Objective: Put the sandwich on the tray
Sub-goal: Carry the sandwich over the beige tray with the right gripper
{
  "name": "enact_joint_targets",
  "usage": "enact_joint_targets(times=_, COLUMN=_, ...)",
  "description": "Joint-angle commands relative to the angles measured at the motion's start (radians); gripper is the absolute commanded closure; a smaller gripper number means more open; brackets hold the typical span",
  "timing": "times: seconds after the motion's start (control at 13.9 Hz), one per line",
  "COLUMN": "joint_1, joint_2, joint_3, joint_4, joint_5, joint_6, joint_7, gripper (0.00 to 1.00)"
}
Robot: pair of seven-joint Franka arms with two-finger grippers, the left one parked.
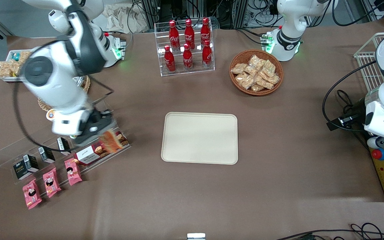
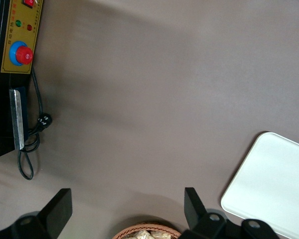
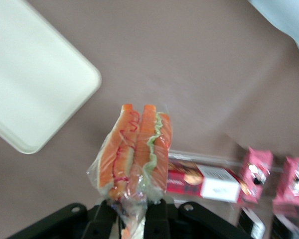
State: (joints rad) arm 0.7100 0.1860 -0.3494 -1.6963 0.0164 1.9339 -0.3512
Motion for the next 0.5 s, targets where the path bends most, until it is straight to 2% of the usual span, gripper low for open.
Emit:
enact_joint_targets(times=0.0, joint_1=0.107, joint_2=0.097, joint_3=-0.016, joint_4=0.107, joint_5=-0.001, joint_6=0.005, joint_7=-0.025, gripper=0.92)
enact_joint_targets(times=0.22, joint_1=0.184, joint_2=0.196, joint_3=-0.013, joint_4=0.161, joint_5=0.007, joint_6=0.056, joint_7=-0.106, gripper=0.92)
enact_joint_targets(times=0.43, joint_1=0.235, joint_2=0.286, joint_3=-0.011, joint_4=0.165, joint_5=0.049, joint_6=0.180, joint_7=-0.137, gripper=0.92)
